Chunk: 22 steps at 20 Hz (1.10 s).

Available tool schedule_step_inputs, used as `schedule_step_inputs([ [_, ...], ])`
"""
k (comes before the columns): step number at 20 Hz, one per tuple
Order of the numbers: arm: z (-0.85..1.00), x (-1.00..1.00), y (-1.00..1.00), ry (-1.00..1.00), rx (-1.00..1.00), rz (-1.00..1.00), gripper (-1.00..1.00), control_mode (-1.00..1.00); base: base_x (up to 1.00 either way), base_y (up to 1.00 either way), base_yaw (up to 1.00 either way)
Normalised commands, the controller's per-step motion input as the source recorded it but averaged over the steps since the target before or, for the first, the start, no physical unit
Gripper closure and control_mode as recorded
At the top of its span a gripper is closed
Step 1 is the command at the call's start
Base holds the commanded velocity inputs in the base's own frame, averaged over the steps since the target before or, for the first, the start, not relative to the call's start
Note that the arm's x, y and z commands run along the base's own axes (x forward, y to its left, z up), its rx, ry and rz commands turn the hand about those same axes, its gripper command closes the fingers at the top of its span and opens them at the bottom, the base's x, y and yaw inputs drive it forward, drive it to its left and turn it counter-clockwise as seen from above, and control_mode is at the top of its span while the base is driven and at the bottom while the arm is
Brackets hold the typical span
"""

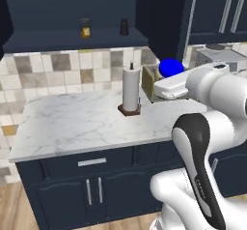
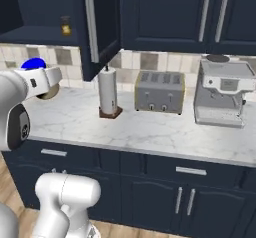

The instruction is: Collect the turmeric, mayonnaise, and shaker from the cabinet and place them next to the stove.

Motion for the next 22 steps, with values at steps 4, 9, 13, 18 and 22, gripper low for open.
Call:
schedule_step_inputs([
  [4,0.00,0.00,0.00,0.00,0.00,0.00,1.00,1.00,-0.93,-0.89,0.00],
  [9,0.00,0.00,0.00,0.00,0.00,0.00,1.00,1.00,-0.26,-0.83,0.00],
  [13,0.00,0.00,0.00,0.00,0.00,0.00,1.00,1.00,0.01,-0.87,0.00],
  [18,0.00,0.00,0.00,0.00,0.00,0.00,1.00,1.00,0.14,-0.86,0.01],
  [22,0.00,0.00,0.00,0.00,0.00,0.00,1.00,1.00,0.35,-0.72,0.00],
])
